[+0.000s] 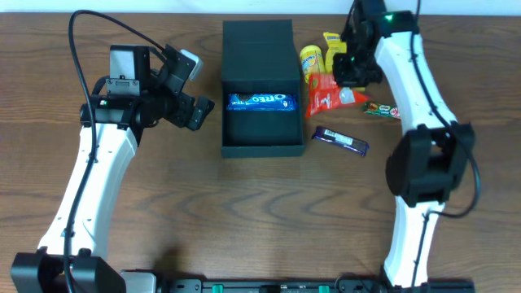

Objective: Pack container
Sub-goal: 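Carry the red snack bag into the box beside the Oreo pack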

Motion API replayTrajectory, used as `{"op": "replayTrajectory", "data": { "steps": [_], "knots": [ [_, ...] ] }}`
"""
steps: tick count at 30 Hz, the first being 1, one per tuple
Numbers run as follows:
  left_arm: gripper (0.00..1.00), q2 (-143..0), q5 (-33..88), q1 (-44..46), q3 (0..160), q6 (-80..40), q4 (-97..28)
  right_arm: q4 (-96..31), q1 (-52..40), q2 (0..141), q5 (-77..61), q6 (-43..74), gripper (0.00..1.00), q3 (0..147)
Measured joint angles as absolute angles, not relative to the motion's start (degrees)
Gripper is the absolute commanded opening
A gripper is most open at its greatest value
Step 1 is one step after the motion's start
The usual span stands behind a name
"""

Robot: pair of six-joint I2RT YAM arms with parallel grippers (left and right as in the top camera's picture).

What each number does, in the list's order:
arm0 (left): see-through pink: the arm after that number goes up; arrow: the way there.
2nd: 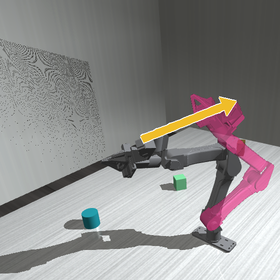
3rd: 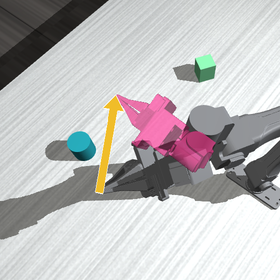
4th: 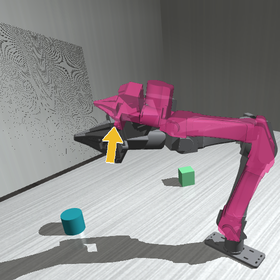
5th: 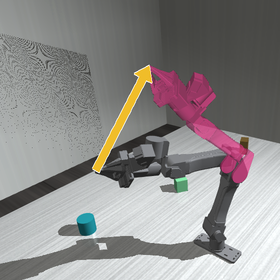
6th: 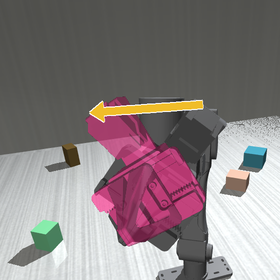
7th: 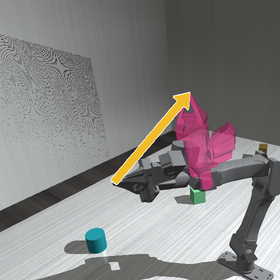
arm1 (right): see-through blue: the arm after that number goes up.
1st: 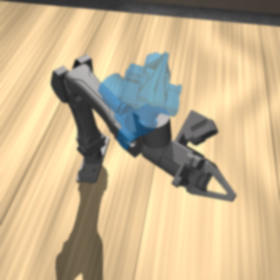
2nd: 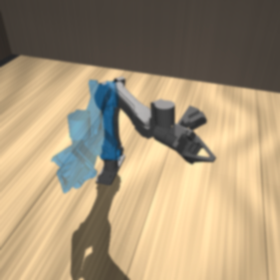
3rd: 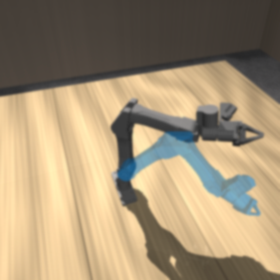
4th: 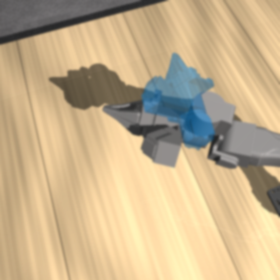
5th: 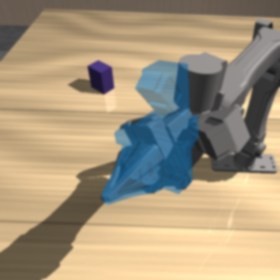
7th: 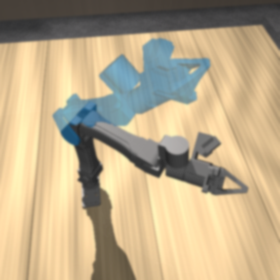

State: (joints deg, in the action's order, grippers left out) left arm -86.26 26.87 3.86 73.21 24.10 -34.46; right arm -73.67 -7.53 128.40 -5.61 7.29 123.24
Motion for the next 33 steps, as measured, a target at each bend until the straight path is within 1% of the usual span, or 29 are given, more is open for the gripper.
{"op": "replayTrajectory", "data": {
  "steps": [7, 11, 16, 19, 23, 27, 33],
  "knots": [
    [0.95, -86.26, 23.68, 3.86, 73.21, 24.1, -34.33, -72.88, -7.55, 123.2, -8.78, 1.72, 0.01, 123.72],
    [0.96, -86.26, 21.98, 3.86, 73.21, 24.1, -33.08, -72.38, -7.97, 122.26, -11.84, 1.61, 0.01, 123.72],
    [0.95, -85.69, 20.29, 3.81, 73.21, 24.1, -31.31, -72.25, -11.07, 122.19, -13.39, 1.67, 0.02, 123.72],
    [0.95, -84.95, 20.03, 3.53, 73.21, 24.08, -31.2, -71.88, -14.06, 122.19, -13.76, -0.8, 0.01, 123.72],
    [0.95, -84.64, 19.59, 2.92, 73.21, 24.1, -31.22, -71.85, -17.93, 122.19, -14.39, -9.61, 0.01, 123.72],
    [0.95, -84.64, 19.31, 2.79, 73.21, 24.08, -31.24, -72.62, -20.88, 122.19, -16.21, -21.15, 0.01, 123.72],
    [0.95, -84.64, 19.27, 2.79, 73.21, 24.08, -31.24, -73.25, -22.09, 122.19, -17.82, -34.52, 0.01, 123.72]
  ]
}}
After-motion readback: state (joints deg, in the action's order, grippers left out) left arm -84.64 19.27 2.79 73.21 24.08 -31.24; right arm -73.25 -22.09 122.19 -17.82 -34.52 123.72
